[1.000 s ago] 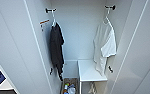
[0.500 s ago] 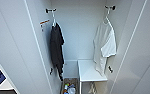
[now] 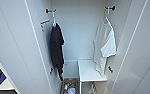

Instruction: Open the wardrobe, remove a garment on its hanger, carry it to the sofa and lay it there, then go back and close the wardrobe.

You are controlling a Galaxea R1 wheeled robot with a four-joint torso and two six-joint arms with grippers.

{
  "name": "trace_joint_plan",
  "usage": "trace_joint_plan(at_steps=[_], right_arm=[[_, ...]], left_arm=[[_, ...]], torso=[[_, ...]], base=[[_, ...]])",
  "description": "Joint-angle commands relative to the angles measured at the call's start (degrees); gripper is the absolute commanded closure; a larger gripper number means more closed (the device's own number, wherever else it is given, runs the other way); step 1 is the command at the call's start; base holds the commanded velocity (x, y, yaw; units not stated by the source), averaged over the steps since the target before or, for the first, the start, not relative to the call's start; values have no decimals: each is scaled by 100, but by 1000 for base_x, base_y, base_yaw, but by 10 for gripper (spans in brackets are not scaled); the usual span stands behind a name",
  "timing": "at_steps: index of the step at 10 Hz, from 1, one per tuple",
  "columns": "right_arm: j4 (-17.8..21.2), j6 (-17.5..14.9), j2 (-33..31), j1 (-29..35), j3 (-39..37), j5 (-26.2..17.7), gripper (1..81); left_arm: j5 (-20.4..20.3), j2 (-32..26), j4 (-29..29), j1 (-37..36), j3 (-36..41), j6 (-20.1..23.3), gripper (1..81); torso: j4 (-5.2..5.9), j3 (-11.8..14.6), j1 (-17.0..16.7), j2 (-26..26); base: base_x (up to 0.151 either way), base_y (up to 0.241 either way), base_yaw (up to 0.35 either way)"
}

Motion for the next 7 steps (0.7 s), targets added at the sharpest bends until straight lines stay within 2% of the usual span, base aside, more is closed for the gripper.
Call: trace_joint_plan(at_steps=[1,2,3,5,7], right_arm=[[2496,-2358,23,-111,186,18,10],[3142,-2969,15,-104,238,-165,10],[3236,-3105,-47,-50,414,-552,10],[3209,-3185,-153,-33,819,-773,10],[3227,-3176,127,-24,487,-800,10]], left_arm=[[470,8,277,-197,37,93,10],[664,44,454,-197,46,93,10],[701,79,631,-188,46,93,10],[771,123,1062,-74,72,93,10],[762,131,1089,6,55,85,10]], torso=[[0,-2,0,0],[0,0,0,0],[0,0,0,0],[0,2,-2,0],[0,2,-5,-2]], base=[[0,0,0],[0,0,0],[0,0,0],[0,0,0],[0,0,0]])
